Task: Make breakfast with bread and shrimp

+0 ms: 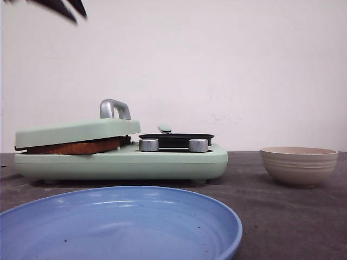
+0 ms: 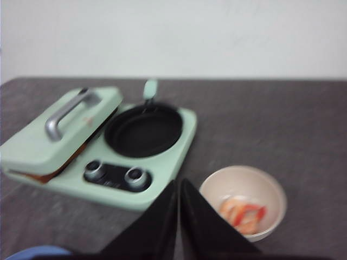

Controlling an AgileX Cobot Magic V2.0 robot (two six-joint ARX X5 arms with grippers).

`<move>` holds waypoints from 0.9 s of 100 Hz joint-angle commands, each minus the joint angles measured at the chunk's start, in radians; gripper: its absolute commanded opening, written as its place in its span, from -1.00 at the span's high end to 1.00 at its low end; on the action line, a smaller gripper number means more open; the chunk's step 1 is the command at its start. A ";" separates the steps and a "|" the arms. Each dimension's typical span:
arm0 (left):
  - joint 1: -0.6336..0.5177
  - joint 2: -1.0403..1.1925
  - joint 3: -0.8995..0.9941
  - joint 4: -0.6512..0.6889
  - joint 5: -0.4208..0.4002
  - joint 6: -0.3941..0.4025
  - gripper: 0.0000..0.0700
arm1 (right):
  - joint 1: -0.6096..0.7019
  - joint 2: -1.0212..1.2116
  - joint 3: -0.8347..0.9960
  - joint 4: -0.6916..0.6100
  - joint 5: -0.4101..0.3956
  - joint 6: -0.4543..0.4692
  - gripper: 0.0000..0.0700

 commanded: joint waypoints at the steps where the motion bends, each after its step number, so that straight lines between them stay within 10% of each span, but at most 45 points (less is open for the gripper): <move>1: -0.003 -0.072 0.018 -0.003 -0.013 0.048 0.99 | -0.018 0.077 0.007 0.019 -0.069 0.064 1.00; 31: -0.008 -0.395 0.017 -0.088 -0.091 0.091 0.99 | -0.259 0.433 0.128 0.027 -0.342 0.055 1.00; 43: -0.032 -0.471 0.017 -0.135 -0.119 0.091 0.99 | -0.378 0.550 0.222 -0.024 -0.369 0.016 0.91; 58: -0.068 -0.546 0.017 -0.190 -0.119 0.087 0.99 | -0.486 0.692 0.331 -0.093 -0.364 -0.030 0.26; 90: -0.091 -0.687 0.017 -0.278 -0.120 0.092 0.99 | -0.581 0.969 0.384 -0.128 -0.429 -0.043 0.23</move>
